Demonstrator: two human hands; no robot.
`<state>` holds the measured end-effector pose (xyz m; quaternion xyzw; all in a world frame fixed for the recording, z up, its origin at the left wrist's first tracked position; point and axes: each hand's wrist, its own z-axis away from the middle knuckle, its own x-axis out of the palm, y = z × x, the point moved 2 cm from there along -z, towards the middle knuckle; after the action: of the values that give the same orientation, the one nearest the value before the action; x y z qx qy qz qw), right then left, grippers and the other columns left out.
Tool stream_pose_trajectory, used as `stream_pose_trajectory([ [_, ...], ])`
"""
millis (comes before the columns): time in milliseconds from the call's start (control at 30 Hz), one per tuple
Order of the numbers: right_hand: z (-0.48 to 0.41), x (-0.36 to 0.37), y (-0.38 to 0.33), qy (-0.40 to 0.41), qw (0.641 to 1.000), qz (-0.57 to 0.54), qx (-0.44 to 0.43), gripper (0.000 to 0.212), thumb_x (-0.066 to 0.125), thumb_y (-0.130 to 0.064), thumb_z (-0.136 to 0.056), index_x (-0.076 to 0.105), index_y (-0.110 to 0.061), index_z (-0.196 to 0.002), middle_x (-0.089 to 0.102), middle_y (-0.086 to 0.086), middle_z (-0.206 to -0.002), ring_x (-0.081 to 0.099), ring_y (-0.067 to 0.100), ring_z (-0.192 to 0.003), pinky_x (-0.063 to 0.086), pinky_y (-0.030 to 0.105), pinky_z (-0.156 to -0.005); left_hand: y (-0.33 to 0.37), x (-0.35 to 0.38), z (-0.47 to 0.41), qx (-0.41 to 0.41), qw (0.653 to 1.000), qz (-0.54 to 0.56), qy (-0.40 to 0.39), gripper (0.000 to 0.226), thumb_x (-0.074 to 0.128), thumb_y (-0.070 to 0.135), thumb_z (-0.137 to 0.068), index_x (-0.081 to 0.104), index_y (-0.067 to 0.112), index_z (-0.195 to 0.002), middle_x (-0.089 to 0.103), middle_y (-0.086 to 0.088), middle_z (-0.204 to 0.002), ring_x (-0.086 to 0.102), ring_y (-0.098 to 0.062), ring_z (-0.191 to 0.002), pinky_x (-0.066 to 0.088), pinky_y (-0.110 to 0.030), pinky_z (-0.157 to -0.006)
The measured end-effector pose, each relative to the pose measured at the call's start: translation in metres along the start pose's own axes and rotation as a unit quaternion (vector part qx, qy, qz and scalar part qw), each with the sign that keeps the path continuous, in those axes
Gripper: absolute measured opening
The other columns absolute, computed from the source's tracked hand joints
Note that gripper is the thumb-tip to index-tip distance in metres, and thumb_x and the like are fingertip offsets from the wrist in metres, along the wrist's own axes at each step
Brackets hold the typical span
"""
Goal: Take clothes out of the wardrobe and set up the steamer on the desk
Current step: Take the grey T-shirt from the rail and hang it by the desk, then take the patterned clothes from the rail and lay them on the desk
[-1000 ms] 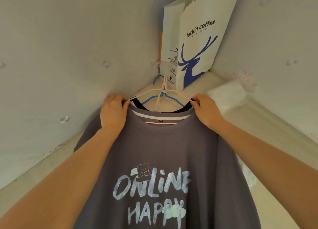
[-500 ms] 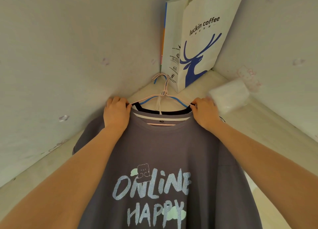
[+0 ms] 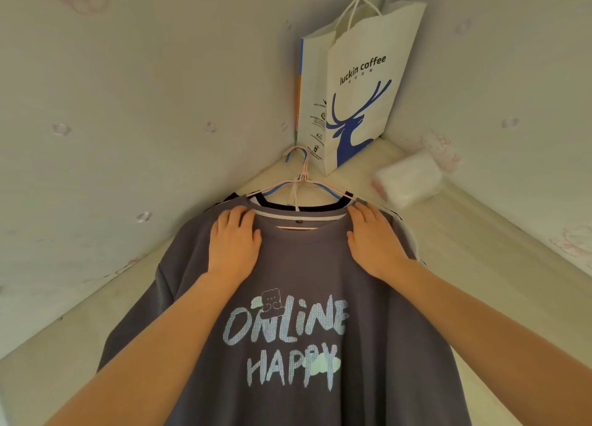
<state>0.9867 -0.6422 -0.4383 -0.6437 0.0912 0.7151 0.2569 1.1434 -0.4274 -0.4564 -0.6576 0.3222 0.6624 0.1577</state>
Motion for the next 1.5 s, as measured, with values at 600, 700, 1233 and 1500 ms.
stream_pose_trajectory([
  [600, 0.257, 0.070, -0.106, -0.035, 0.998, -0.013, 0.051, 0.058, 0.045, -0.027, -0.098, 0.024, -0.006, -0.148, 0.029, 0.012, -0.153, 0.017, 0.031, -0.145, 0.020, 0.040, -0.117, 0.013, -0.014, 0.251, 0.127, 0.981, -0.004, -0.143, 0.051, 0.045, 0.037, -0.098, 0.039, 0.018, -0.145, 0.039, -0.004, -0.151, 0.029, -0.027, -0.143, 0.018, -0.043, -0.117],
  [700, 0.304, 0.085, -0.128, -0.048, 0.995, -0.013, 0.081, 0.057, 0.044, -0.028, -0.099, 0.026, -0.007, -0.148, 0.028, 0.014, -0.154, 0.017, 0.032, -0.145, 0.020, 0.041, -0.117, 0.007, -0.020, 0.303, 0.134, 0.974, -0.019, -0.181, 0.053, 0.031, 0.040, -0.102, 0.024, 0.023, -0.151, 0.021, 0.000, -0.159, 0.011, -0.024, -0.148, 0.008, -0.041, -0.121],
  [1233, 0.502, 0.099, -0.183, -0.052, 0.973, -0.060, 0.215, 0.057, 0.040, -0.032, -0.100, 0.019, -0.014, -0.150, 0.024, 0.006, -0.156, 0.016, 0.029, -0.145, 0.016, 0.038, -0.119, 0.000, -0.046, 0.451, 0.313, 0.940, -0.059, -0.121, 0.050, 0.081, 0.033, -0.070, 0.069, 0.015, -0.115, 0.069, -0.004, -0.116, 0.063, -0.030, -0.111, 0.053, -0.045, -0.091],
  [1500, 0.610, 0.089, -0.191, 0.000, 0.947, -0.076, 0.311, 0.053, 0.038, -0.031, -0.101, 0.020, -0.016, -0.149, 0.025, 0.002, -0.155, 0.017, 0.024, -0.145, 0.013, 0.034, -0.117, 0.061, -0.061, 0.518, 0.436, 0.892, -0.003, -0.115, 0.051, 0.082, 0.031, -0.071, 0.067, 0.013, -0.116, 0.069, -0.002, -0.112, 0.063, -0.027, -0.111, 0.056, -0.037, -0.087],
])
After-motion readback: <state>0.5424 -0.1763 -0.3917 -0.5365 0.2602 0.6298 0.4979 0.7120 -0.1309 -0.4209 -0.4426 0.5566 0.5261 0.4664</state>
